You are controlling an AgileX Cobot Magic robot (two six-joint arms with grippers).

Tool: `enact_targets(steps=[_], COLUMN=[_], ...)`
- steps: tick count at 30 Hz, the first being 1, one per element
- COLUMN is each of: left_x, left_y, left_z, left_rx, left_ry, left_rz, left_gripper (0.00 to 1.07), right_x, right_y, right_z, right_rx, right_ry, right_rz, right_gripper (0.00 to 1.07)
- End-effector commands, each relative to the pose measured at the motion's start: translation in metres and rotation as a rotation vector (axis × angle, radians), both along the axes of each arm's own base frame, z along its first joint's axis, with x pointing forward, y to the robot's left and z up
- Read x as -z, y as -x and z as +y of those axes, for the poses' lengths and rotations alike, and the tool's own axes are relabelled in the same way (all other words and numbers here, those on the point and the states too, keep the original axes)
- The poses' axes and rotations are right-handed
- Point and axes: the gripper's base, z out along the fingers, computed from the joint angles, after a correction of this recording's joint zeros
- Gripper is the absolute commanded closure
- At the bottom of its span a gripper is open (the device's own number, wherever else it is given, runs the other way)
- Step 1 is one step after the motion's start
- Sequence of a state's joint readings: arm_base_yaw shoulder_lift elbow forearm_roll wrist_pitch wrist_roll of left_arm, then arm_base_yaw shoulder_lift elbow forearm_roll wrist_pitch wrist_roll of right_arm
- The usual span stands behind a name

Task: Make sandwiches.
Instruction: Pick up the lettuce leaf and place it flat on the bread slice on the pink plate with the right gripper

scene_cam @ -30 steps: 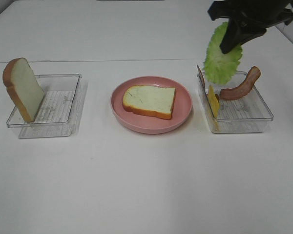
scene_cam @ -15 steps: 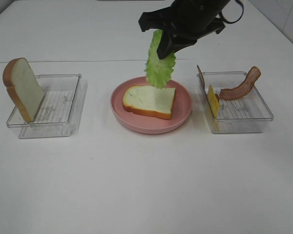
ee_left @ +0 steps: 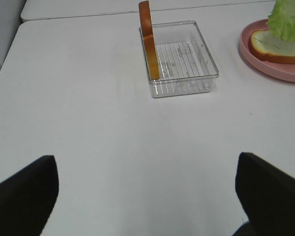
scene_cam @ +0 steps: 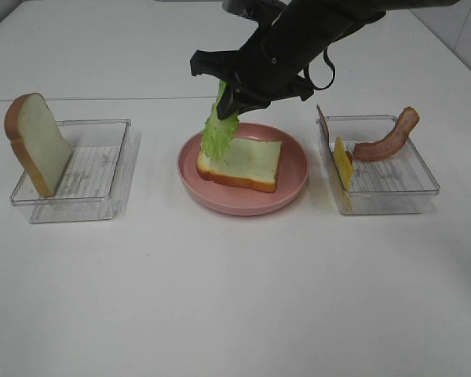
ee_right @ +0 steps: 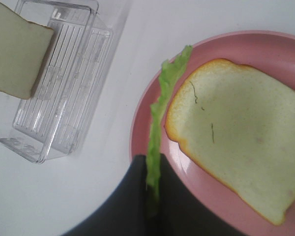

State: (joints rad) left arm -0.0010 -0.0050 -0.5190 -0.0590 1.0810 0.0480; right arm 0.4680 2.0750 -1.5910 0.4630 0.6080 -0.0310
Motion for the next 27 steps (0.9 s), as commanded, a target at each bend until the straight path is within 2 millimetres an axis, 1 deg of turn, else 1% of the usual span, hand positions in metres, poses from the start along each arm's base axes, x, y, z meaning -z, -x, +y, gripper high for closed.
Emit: enact_targets(steps=[1,3,4,6,7,8,10,11,12,15,16,19,27], left_x=[0.0,0.0,0.0,0.0,0.0,0.0,0.0,0.0,0.0,0.0,0.0,0.0,0.0], left_y=[0.002,0.002,0.002,0.002,0.002,0.002,0.002,0.002,0.002,0.002,0.002,0.002,0.002], left_z=[-0.001,-0.001,-0.001,-0.001,-0.001,-0.001,-0.001,-0.001,-0.001,-0.001,-0.001,-0.001,-0.001], left_rx=[0.005,0.005,0.005,0.005,0.005,0.005,0.005,0.005,0.005,0.005,0.005,0.005,0.005], left_ry=[0.004,0.004,0.004,0.004,0.004,0.004,0.004,0.004,0.003,0.003,0.003,0.003,0.003], left_rz=[-0.018,-0.018,-0.018,-0.018,-0.018,-0.018,-0.018,-0.018,-0.018,-0.018,-0.018,-0.018,-0.018], left_gripper=[0.17,0.17,0.17,0.17,0.17,0.17,0.17,0.17,0.17,0.17,0.17,0.17,0.17], right_x=[0.006,0.01,0.017,0.02,0.027,0.027,0.037,0.037,0.044,0.051,0.052,0.053,0.053], right_y=[-0.005,-0.006,-0.008,-0.008,-0.011,-0.011,-0.013,-0.013,-0.015,-0.017,-0.019,-0.021,-0.023], right_z=[0.002,0.002,0.003,0.003,0.003,0.003,0.003,0.003,0.002,-0.001,-0.004,-0.007,-0.01], right_rx=[0.023,0.022,0.026,0.025,0.027,0.027,0.025,0.025,0.017,0.003,-0.013,-0.016,-0.039], right_ry=[-0.022,-0.019,-0.012,-0.008,0.0,0.0,0.02,0.02,0.045,0.095,0.134,0.177,0.226], right_rz=[0.001,0.004,0.008,0.006,0.005,0.005,0.006,0.006,-0.003,-0.024,-0.051,-0.083,-0.116], right_gripper=[1.07,1.07,1.07,1.07,1.07,1.07,1.07,1.07,1.07,1.07,1.07,1.07,1.06])
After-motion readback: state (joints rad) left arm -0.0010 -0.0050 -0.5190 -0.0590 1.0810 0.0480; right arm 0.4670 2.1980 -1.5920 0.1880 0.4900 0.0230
